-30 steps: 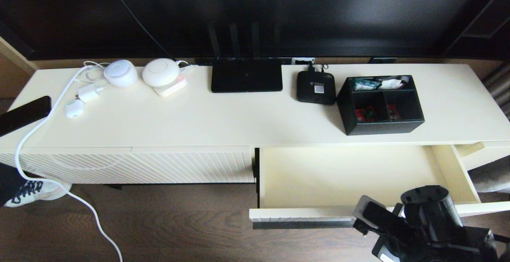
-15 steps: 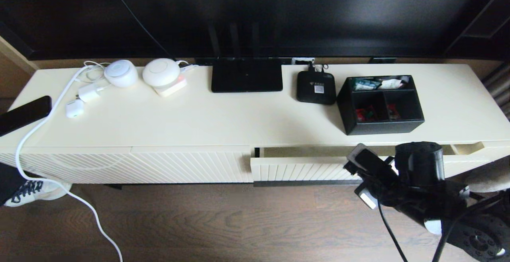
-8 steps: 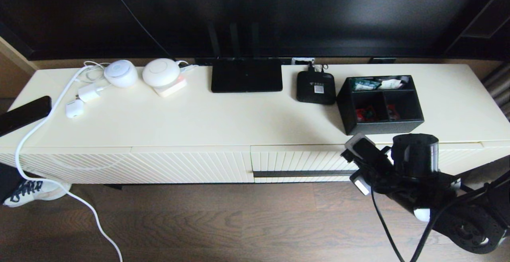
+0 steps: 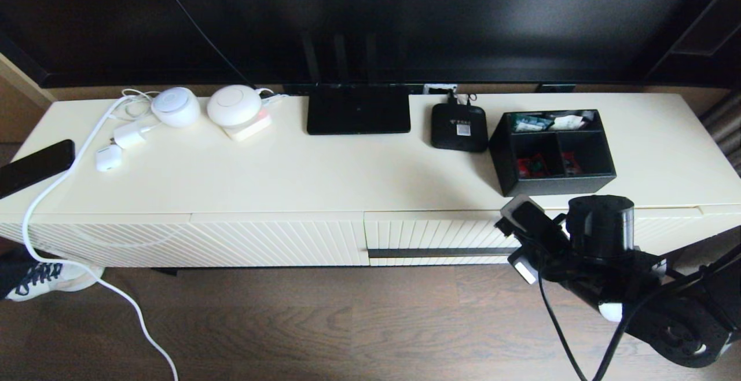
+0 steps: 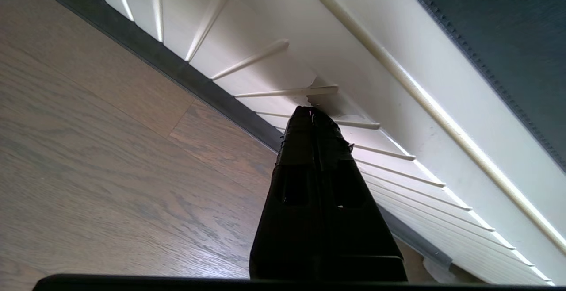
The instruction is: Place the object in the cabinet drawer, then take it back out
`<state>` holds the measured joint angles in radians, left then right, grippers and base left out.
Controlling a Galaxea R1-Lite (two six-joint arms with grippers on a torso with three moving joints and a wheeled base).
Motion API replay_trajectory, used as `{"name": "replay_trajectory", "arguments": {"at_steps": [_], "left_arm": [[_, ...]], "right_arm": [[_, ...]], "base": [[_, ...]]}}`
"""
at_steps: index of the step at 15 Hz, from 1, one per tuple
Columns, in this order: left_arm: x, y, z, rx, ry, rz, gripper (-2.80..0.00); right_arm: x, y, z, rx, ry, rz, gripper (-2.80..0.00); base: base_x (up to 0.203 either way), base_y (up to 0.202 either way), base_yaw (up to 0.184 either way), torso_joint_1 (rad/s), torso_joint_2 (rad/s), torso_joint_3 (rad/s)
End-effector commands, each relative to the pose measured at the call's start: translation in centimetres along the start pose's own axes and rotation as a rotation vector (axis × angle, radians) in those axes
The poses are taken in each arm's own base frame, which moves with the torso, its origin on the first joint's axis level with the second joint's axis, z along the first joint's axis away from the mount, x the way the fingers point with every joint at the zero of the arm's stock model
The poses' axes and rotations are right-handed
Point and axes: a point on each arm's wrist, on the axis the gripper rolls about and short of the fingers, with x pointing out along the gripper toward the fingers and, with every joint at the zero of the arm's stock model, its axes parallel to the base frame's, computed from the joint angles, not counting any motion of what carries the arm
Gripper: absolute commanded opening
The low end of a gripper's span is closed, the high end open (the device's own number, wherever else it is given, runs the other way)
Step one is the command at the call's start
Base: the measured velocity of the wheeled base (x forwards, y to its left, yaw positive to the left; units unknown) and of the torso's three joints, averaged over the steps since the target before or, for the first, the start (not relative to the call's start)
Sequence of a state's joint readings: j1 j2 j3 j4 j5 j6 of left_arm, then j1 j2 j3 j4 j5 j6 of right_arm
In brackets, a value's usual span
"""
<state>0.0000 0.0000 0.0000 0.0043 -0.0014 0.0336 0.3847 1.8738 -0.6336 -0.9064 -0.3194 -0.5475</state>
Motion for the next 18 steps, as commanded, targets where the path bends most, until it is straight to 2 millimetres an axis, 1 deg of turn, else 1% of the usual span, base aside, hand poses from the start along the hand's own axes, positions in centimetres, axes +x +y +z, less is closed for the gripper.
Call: {"name": "replay_trajectory", "arguments": {"at_steps": [1, 4, 5, 7, 9, 11, 13, 16, 18], "left_arm": [[0.0, 0.0, 0.0, 0.000, 0.000, 0.000, -2.80], [0.0, 0.0, 0.0, 0.000, 0.000, 0.000, -2.80], [0.0, 0.0, 0.0, 0.000, -0.001, 0.000, -2.80], [0.0, 0.0, 0.0, 0.000, 0.000, 0.000, -2.80], [0.0, 0.0, 0.0, 0.000, 0.000, 0.000, -2.80], [0.0, 0.0, 0.0, 0.000, 0.000, 0.000, -2.80], [0.0, 0.0, 0.0, 0.000, -0.001, 0.000, -2.80], [0.0, 0.0, 0.0, 0.000, 0.000, 0.000, -2.80], [0.0, 0.0, 0.0, 0.000, 0.000, 0.000, -2.80]], "right_arm": [[0.5, 0.0, -0.4, 0.001, 0.016, -0.007, -2.80], [0.3, -0.3, -0.3, 0.005, 0.009, -0.014, -2.80], [-0.1, -0.4, -0.3, 0.006, 0.007, -0.017, -2.80], [-2.3, -1.1, -0.5, 0.003, -0.002, -0.023, -2.80], [-5.2, -2.1, -0.7, 0.009, -0.028, -0.041, -2.80], [-8.1, -3.3, -0.4, 0.029, -0.078, -0.078, -2.80], [-11.5, -4.6, -0.6, 0.047, -0.103, -0.123, -2.80], [-17.1, -6.9, -1.8, 0.085, -0.116, -0.210, -2.80], [-21.2, -8.1, -3.3, 0.136, -0.115, -0.293, -2.80]], "base": [[0.000, 0.000, 0.000, 0.000, 0.00, 0.000], [0.000, 0.000, 0.000, 0.000, 0.00, 0.000], [0.000, 0.000, 0.000, 0.000, 0.00, 0.000], [0.000, 0.000, 0.000, 0.000, 0.00, 0.000], [0.000, 0.000, 0.000, 0.000, 0.00, 0.000], [0.000, 0.000, 0.000, 0.000, 0.00, 0.000], [0.000, 0.000, 0.000, 0.000, 0.00, 0.000], [0.000, 0.000, 0.000, 0.000, 0.00, 0.000], [0.000, 0.000, 0.000, 0.000, 0.00, 0.000]]}}
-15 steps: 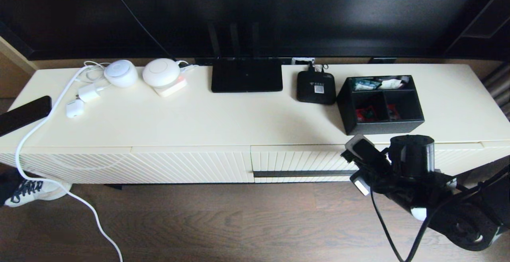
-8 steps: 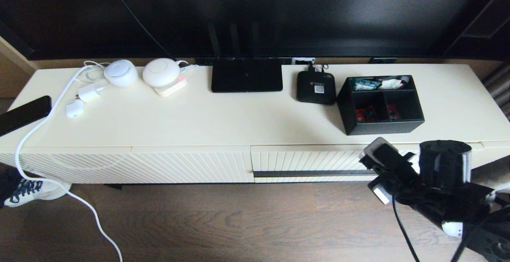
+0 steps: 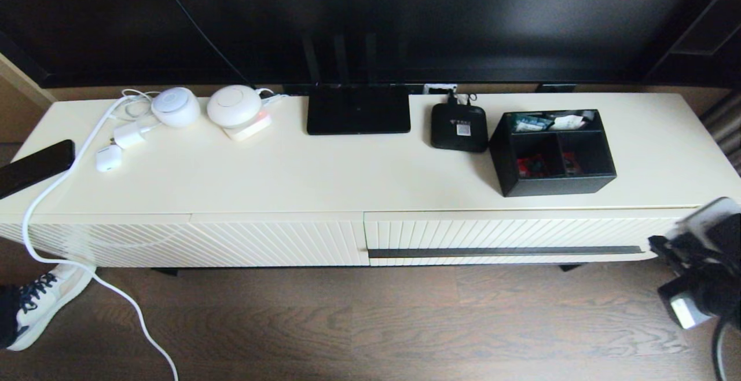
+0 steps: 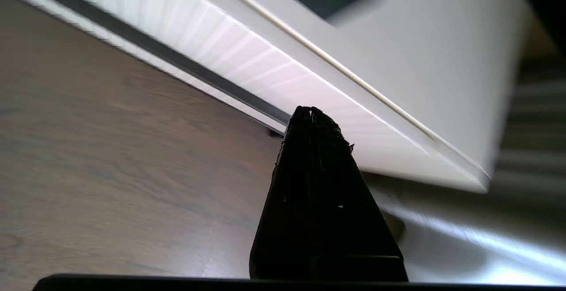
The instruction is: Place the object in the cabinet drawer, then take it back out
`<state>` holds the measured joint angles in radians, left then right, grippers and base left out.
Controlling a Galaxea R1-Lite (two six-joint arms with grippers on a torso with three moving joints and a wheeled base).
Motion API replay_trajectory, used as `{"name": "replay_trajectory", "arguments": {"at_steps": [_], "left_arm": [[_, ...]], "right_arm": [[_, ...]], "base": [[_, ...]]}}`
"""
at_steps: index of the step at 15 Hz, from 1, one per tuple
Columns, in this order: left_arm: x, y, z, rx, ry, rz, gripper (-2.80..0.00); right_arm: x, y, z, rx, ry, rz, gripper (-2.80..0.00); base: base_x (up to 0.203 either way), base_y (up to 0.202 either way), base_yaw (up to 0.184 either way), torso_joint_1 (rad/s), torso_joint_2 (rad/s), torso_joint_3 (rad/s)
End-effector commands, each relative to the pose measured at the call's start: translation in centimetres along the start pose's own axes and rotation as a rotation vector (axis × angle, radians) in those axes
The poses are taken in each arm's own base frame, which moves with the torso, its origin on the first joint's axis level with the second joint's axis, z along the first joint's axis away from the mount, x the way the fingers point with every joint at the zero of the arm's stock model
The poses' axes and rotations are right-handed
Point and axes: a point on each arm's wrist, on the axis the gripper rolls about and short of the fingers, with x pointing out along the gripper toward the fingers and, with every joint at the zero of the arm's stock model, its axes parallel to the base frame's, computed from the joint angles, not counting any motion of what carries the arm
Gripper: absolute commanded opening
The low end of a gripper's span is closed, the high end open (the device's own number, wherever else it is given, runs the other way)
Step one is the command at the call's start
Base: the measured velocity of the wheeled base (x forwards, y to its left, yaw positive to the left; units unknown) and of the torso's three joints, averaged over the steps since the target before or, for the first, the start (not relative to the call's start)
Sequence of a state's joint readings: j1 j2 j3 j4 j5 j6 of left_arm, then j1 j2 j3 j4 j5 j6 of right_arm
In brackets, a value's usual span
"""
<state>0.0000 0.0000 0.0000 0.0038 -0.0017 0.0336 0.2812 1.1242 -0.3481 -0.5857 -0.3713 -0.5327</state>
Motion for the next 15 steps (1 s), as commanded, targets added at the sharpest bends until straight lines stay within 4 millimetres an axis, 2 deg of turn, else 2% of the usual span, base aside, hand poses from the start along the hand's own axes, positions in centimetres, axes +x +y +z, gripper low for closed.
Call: {"name": "replay_trajectory", "arguments": {"at_steps": [1, 4, 7, 11, 15], "left_arm": [[0.0, 0.0, 0.0, 0.000, 0.001, 0.000, -2.80], [0.0, 0.0, 0.0, 0.000, 0.000, 0.000, -2.80], [0.0, 0.0, 0.0, 0.000, 0.000, 0.000, -2.80], [0.0, 0.0, 0.0, 0.000, -0.001, 0.000, -2.80], [0.0, 0.0, 0.0, 0.000, 0.001, 0.000, -2.80]], "right_arm": [[-6.2, -2.9, -1.1, 0.091, -0.081, -0.136, -2.80], [-11.6, -3.1, -4.3, 0.218, -0.046, -0.204, -2.80], [-15.3, -1.7, -7.6, 0.345, -0.010, -0.243, -2.80], [-17.0, 0.7, -11.2, 0.455, -0.083, -0.210, -2.80], [-15.4, 2.5, -13.0, 0.465, -0.103, -0.096, -2.80]], "base": [[0.000, 0.000, 0.000, 0.000, 0.00, 0.000], [0.000, 0.000, 0.000, 0.000, 0.00, 0.000], [0.000, 0.000, 0.000, 0.000, 0.00, 0.000], [0.000, 0.000, 0.000, 0.000, 0.00, 0.000], [0.000, 0.000, 0.000, 0.000, 0.00, 0.000]]}}
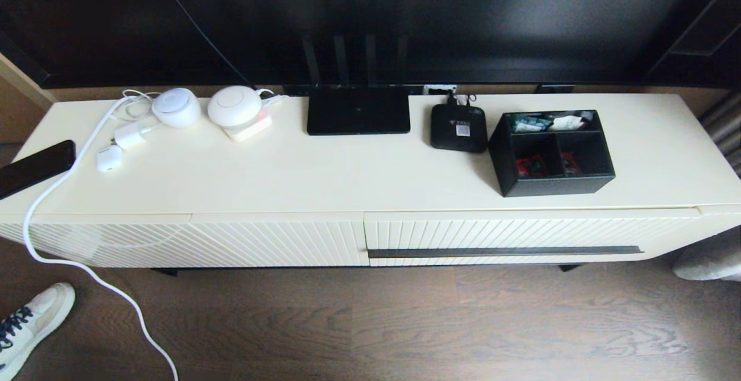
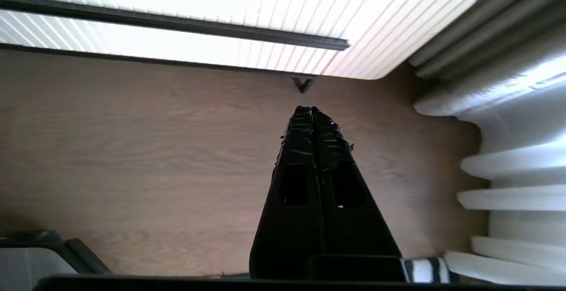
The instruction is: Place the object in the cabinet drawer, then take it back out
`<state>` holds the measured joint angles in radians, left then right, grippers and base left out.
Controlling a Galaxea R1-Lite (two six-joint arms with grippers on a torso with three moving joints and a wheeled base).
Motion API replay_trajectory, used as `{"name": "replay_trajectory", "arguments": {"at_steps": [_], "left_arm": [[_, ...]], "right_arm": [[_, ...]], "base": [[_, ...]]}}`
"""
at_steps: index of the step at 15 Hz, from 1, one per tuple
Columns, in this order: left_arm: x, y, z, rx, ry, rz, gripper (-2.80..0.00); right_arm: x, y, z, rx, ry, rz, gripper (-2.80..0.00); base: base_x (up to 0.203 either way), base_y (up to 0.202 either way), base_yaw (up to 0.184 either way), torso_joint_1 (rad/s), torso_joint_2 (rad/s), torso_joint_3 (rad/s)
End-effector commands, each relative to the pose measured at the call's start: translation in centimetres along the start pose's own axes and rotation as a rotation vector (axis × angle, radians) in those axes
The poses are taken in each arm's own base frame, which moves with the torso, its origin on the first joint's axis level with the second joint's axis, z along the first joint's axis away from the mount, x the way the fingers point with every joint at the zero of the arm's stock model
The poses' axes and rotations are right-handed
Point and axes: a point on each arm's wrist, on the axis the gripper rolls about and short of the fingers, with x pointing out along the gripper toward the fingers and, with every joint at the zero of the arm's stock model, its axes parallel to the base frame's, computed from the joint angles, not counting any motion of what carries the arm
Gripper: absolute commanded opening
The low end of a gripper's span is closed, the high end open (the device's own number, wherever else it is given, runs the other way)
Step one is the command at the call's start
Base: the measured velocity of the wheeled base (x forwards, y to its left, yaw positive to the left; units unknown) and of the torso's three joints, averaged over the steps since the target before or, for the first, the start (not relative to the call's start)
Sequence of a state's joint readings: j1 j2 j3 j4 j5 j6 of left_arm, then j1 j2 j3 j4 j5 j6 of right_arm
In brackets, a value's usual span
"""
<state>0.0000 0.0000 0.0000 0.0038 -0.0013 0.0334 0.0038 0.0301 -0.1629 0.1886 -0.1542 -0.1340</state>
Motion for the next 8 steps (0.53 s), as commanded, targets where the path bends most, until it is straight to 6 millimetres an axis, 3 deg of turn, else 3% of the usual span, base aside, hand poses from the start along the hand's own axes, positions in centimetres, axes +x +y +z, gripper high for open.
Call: {"name": "replay_trajectory", "arguments": {"at_steps": [1, 4, 8], "left_arm": [[0.0, 0.0, 0.0, 0.000, 0.001, 0.000, -2.80], [0.0, 0.0, 0.0, 0.000, 0.001, 0.000, -2.80], [0.0, 0.0, 0.0, 0.000, 0.001, 0.000, -2.80]], "right_arm": [[0.6, 0.3, -1.4, 0.000, -0.041, 0.024, -2.80], [1.0, 0.8, -1.9, 0.012, -0.084, 0.158, -2.80], [1.2, 0.9, -2.4, 0.038, -0.077, 0.175, -2.80]], "base": [[0.000, 0.000, 0.000, 0.000, 0.00, 0.000], [0.000, 0.000, 0.000, 0.000, 0.00, 0.000], [0.000, 0.000, 0.000, 0.000, 0.00, 0.000]]}}
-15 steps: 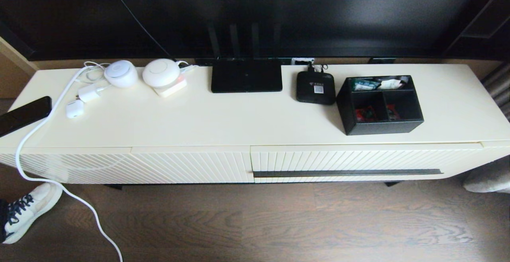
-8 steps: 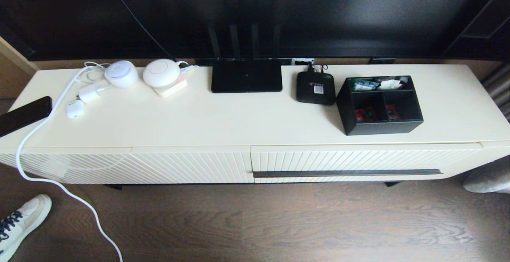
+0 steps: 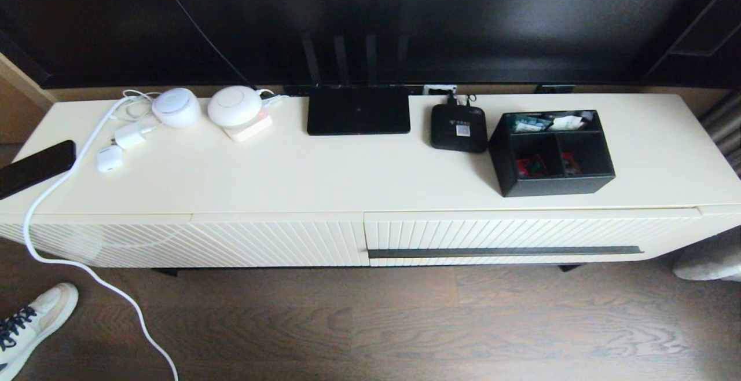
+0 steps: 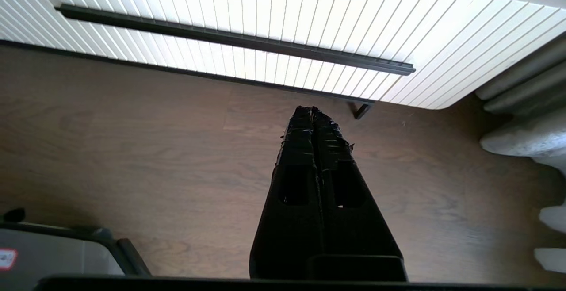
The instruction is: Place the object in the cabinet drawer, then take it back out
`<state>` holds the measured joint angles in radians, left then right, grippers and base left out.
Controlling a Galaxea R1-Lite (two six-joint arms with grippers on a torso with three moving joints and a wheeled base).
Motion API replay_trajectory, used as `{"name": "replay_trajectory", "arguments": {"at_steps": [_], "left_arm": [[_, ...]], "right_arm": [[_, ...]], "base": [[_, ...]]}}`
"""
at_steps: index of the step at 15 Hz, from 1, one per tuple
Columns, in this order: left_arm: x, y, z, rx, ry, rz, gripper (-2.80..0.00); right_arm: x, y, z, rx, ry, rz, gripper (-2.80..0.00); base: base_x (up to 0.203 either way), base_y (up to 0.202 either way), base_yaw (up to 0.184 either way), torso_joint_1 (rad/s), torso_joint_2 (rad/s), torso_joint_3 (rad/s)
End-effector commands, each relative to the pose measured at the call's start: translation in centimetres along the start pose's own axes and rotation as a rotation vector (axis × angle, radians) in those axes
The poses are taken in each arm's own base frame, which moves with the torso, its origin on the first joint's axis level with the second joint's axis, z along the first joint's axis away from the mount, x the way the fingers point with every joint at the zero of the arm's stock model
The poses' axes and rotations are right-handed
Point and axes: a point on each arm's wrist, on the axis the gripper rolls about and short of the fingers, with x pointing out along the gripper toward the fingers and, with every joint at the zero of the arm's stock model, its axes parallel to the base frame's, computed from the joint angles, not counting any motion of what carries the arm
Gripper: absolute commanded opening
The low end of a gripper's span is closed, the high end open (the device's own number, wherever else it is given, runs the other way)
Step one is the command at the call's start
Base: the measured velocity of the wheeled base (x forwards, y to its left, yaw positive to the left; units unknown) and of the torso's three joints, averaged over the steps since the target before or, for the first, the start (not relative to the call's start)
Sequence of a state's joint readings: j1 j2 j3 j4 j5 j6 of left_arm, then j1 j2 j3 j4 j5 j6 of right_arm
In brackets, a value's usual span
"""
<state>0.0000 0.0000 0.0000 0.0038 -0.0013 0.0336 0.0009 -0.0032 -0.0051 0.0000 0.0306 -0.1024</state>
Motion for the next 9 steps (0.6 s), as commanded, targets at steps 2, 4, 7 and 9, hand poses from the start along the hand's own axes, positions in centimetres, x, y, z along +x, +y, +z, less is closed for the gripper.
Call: {"name": "replay_trajectory", "arguments": {"at_steps": [2, 4, 7, 9], "left_arm": [[0.00, 0.00, -0.01, 0.000, 0.001, 0.000, -2.80], [0.00, 0.00, 0.01, 0.000, 0.000, 0.000, -2.80], [0.00, 0.00, -0.01, 0.000, 0.001, 0.000, -2.80], [0.00, 0.00, -0.01, 0.000, 0.001, 0.000, -2.80]], "right_arm": [[0.04, 0.02, -0.17, 0.008, 0.008, 0.002, -2.80], [0.04, 0.02, -0.18, 0.009, 0.009, 0.002, -2.80], [0.04, 0.01, -0.17, 0.012, 0.008, 0.000, -2.80], [0.04, 0.01, -0.15, 0.011, 0.006, 0.001, -2.80]], "base": [[0.000, 0.000, 0.000, 0.000, 0.00, 0.000], [0.000, 0.000, 0.000, 0.000, 0.00, 0.000], [0.000, 0.000, 0.000, 0.000, 0.00, 0.000], [0.000, 0.000, 0.000, 0.000, 0.00, 0.000]]}}
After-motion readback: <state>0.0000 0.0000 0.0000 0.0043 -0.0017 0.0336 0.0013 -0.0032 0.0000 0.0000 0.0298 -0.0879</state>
